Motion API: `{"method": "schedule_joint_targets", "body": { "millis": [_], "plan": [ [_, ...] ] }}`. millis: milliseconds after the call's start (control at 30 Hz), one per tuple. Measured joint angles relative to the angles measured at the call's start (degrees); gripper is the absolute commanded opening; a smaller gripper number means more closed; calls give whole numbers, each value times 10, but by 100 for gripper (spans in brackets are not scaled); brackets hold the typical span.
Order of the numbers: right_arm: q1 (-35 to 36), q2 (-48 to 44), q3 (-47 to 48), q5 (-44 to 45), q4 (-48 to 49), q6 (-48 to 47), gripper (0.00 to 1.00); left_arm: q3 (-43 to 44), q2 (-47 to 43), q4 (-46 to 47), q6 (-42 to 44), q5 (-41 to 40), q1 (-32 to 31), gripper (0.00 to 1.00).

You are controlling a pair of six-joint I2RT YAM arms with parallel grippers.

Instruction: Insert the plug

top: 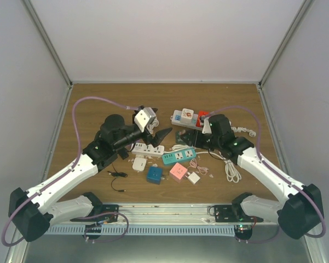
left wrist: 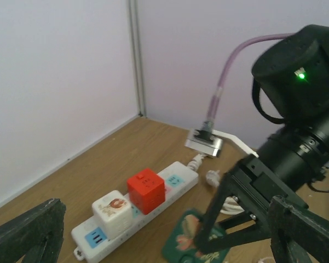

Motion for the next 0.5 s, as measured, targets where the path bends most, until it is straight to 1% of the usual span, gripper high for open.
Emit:
{"method": "schedule_joint_targets", "body": {
  "millis": [100,233,400,500],
  "plan": [
    [0,-2,-5,-101,91,18,52,-4,-2,13,1,28,0,99],
    [0,-29,-42,-212,232,53,52,-16,-18,22,14,81,0,99],
    [0,-54,-67,-301,346,90,51,-16,-38,39,28,153,2,99],
    [0,-69,-82,-345,423,115,52,-16,-42,39,55,193,2,99]
  ]
}}
